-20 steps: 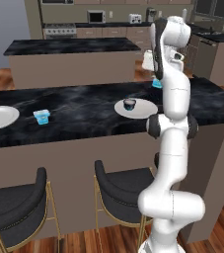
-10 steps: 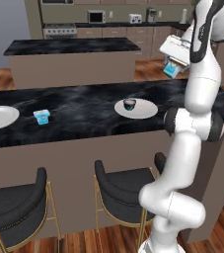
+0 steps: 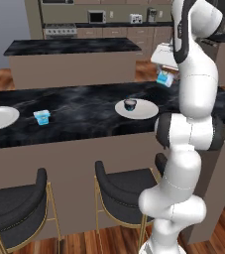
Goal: Place two yogurt containers on each plate.
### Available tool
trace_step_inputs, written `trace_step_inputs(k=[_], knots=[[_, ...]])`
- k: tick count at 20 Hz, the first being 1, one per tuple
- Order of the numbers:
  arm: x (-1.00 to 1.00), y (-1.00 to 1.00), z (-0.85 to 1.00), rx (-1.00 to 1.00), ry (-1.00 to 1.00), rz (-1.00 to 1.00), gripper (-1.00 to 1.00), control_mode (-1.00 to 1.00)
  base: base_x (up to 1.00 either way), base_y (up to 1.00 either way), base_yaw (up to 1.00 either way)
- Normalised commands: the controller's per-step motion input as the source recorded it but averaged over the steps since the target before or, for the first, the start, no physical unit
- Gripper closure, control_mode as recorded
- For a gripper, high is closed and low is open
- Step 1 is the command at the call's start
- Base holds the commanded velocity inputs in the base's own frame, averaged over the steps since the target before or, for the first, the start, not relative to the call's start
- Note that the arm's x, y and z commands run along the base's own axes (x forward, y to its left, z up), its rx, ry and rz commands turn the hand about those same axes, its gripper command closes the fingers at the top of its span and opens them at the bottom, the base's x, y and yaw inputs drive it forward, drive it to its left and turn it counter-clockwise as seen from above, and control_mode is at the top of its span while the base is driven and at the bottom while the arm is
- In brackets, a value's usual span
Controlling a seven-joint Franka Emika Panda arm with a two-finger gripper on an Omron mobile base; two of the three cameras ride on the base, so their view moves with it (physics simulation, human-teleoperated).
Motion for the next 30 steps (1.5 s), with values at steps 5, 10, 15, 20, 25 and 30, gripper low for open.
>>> trace_step_inputs(k=[5, 10, 15, 20, 25, 30], knots=[[0.47, -0.13, 0.0, -0.07, -0.05, 0.01, 1.0, -1.0, 0.0, 0.0, 0.0], [0.4, -0.3, -0.56, -0.05, -0.28, 0.04, 1.0, -1.0, 0.0, 0.0, 0.0], [0.42, -0.07, -0.58, -0.14, -0.03, 0.05, 1.0, -1.0, 0.0, 0.0, 0.0], [0.56, 0.0, -0.27, -0.16, 0.2, 0.0, 1.0, -1.0, 0.0, 0.0, 0.0], [0.66, 0.0, -0.21, -0.01, -0.01, 0.0, 1.0, -1.0, 0.0, 0.0, 0.0], [0.75, 0.0, -0.45, -0.04, 0.0, 0.13, 1.0, -1.0, 0.0, 0.0, 0.0]])
